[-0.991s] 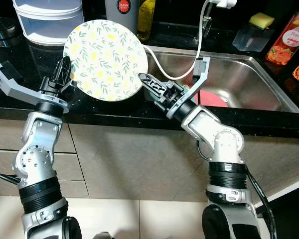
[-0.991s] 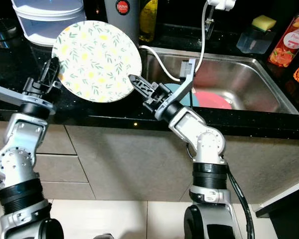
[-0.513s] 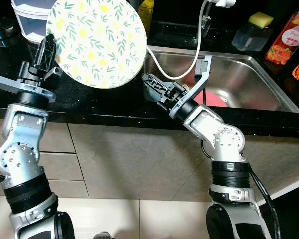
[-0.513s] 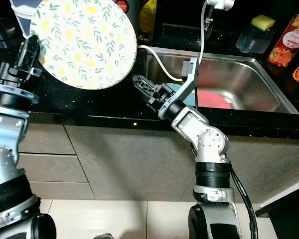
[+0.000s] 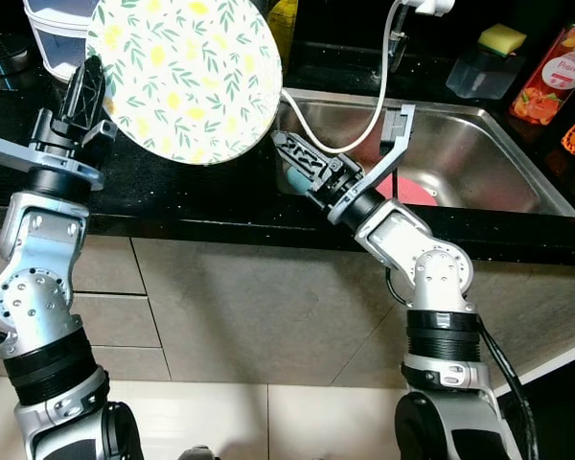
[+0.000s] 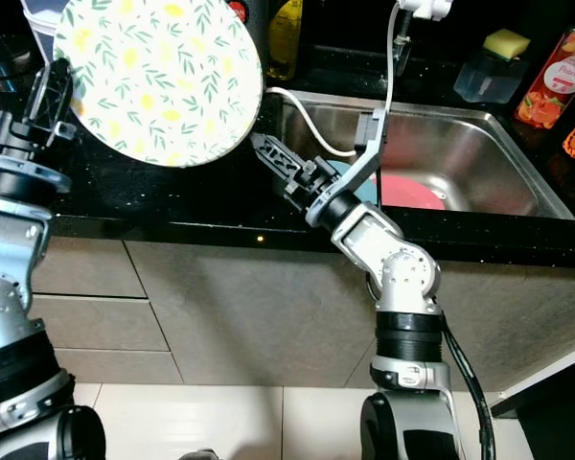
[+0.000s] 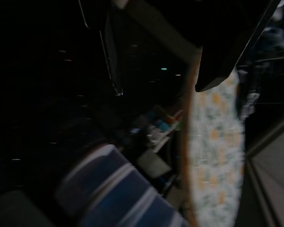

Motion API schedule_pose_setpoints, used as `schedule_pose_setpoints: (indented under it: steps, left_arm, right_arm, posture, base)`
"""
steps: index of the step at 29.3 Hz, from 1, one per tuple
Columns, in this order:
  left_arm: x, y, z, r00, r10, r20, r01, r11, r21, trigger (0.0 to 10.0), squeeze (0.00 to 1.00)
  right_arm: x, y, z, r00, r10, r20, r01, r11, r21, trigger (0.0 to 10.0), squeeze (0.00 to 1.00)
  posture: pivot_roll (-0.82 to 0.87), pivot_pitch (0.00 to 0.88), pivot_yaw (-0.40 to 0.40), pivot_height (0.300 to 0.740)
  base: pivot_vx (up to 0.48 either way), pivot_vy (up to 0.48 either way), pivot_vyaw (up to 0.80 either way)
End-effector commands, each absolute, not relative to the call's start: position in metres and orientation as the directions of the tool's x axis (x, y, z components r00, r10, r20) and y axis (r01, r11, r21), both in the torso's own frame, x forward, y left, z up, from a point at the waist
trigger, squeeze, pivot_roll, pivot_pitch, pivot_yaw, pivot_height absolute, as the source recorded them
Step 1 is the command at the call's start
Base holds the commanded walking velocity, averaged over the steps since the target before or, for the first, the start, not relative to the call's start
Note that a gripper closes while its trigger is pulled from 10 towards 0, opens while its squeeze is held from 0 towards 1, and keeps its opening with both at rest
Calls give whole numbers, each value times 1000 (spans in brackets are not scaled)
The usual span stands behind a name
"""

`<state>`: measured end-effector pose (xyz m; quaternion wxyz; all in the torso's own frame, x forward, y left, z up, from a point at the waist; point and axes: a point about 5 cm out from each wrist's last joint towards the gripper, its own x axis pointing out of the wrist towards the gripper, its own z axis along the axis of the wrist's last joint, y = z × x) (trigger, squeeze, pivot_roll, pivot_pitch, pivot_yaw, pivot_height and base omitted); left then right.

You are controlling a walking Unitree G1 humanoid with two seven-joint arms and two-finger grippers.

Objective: Kitchen organization

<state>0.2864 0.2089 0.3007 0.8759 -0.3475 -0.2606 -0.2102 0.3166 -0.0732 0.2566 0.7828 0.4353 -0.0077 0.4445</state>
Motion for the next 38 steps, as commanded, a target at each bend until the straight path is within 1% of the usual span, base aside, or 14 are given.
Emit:
schedule_pose_setpoints:
  steps: [1, 8, 16, 18, 19, 21, 23, 24, 31, 32, 33, 34, 35, 38]
  left_arm:
    - [291, 199, 302, 760, -215, 613, 582, 644, -496, 10000, 0]
    - [300, 185, 297, 758, -242, 606, 608, 598, -522, 10000, 0]
    - [302, 176, 299, 745, -267, 611, 630, 582, -514, 10000, 0]
    - [301, 177, 298, 746, -268, 610, 630, 583, -514, 10000, 0]
    - [302, 177, 296, 749, -270, 605, 627, 584, -516, 10000, 0]
    - [301, 174, 292, 755, -285, 591, 627, 580, -521, 10000, 0]
    - [301, 173, 290, 756, -291, 586, 628, 577, -522, 10000, 0]
    - [299, 171, 286, 758, -302, 578, 630, 570, -528, 10000, 0]
    - [298, 171, 278, 769, -309, 559, 622, 565, -543, 10000, 0]
    - [298, 171, 277, 771, -310, 556, 620, 565, -544, 10000, 0]
    - [298, 172, 276, 772, -310, 554, 618, 566, -545, 10000, 0]
    - [298, 172, 276, 773, -310, 553, 617, 567, -545, 10000, 0]
    - [298, 171, 276, 774, -310, 552, 617, 567, -546, 10000, 0]
    - [298, 171, 275, 775, -312, 550, 616, 567, -547, 10000, 0]
  right_arm:
    - [308, -69, 262, 548, 710, 442, -739, 163, 654, 10000, 0]
    - [295, -51, 266, 462, 745, 482, -763, 56, 644, 10000, 0]
    - [295, -45, 263, 468, 756, 457, -749, 65, 660, 10000, 0]
    - [296, -47, 263, 477, 752, 456, -748, 74, 660, 9216, 0]
    - [297, -48, 262, 485, 748, 453, -743, 80, 665, 4549, 0]
    - [301, -50, 261, 506, 743, 438, -731, 100, 675, 4157, 0]
    - [302, -51, 260, 514, 741, 433, -726, 107, 679, 4157, 0]
    - [304, -52, 259, 530, 734, 424, -717, 123, 686, 10000, 0]
    - [311, -57, 259, 570, 712, 410, -701, 160, 695, 10000, 0]
    - [311, -58, 259, 574, 710, 409, -699, 165, 695, 7686, 0]
    - [312, -58, 259, 577, 708, 408, -698, 168, 696, 1569, 0]
    - [312, -58, 259, 578, 707, 407, -698, 170, 696, 1569, 0]
    - [312, -59, 259, 580, 705, 407, -698, 173, 695, 0, 0]
    - [314, -59, 259, 593, 697, 402, -691, 186, 698, 0, 0]
  posture:
    - [112, 12, -80, 740]
    - [107, 13, -81, 740]
    - [107, 13, -81, 740]
    - [107, 13, -81, 740]
    - [106, 11, -77, 740]
    - [106, 11, -77, 740]
    - [106, 11, -77, 740]
    - [106, 11, -77, 740]
    - [111, 11, -77, 740]
    - [111, 11, -77, 740]
    - [111, 11, -77, 740]
    - [111, 11, -77, 740]
    - [111, 11, -77, 740]
    - [112, 11, -78, 740]
  base:
    - [0, 0, 0]
    - [0, 0, 0]
    - [0, 0, 0]
    - [0, 0, 0]
    - [0, 0, 0]
    - [0, 0, 0]
    - [0, 0, 0]
    - [0, 0, 0]
    - [0, 0, 0]
    - [0, 0, 0]
    - [0, 0, 0]
    - [0, 0, 0]
    - [0, 0, 0]
    - [0, 0, 0]
